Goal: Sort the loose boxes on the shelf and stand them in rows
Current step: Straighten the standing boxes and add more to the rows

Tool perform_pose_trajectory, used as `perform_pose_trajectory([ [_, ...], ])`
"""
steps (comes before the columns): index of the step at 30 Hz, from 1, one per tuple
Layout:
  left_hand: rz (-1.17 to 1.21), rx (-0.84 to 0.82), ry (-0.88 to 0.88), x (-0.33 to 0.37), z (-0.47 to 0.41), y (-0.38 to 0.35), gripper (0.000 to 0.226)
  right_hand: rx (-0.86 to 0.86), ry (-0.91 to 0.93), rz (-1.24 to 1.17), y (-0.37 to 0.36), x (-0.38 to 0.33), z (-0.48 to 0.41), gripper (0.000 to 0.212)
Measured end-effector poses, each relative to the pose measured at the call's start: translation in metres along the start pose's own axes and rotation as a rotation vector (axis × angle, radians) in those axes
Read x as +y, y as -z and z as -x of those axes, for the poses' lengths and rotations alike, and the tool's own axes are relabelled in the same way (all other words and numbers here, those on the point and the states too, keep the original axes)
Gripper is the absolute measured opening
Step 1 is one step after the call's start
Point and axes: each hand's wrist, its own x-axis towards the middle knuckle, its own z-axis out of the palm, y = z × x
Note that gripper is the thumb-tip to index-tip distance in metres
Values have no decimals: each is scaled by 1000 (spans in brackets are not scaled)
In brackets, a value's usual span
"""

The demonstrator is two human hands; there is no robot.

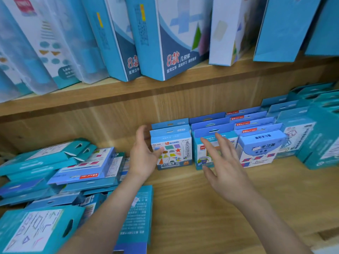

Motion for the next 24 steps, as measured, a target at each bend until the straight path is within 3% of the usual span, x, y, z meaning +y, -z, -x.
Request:
perform_pose_trajectory([
  [2, -96, -33, -74, 3, 2, -4, 84, -58, -18, 57, 0, -1, -1, 68],
  [9, -378, -62, -170, 7, 2, -4, 70, -82, -35, 120, 3, -3, -2, 68],
  [13, -399, -84, -139, 9, 2, 0, 72, -69, -51, 103, 2, -6, 0, 70],
  [18, -303, -105, -120, 16, 12, 22, 88, 78, -23, 14, 1, -16, 9, 71],
  [21, -258, -60, -194, 21, 36, 59, 71, 47, -126, -367, 1, -35, 22, 61],
  [24, -242, -50, -205, 19, 79, 98, 33, -253, -339, -976, -12, -70, 43, 48],
])
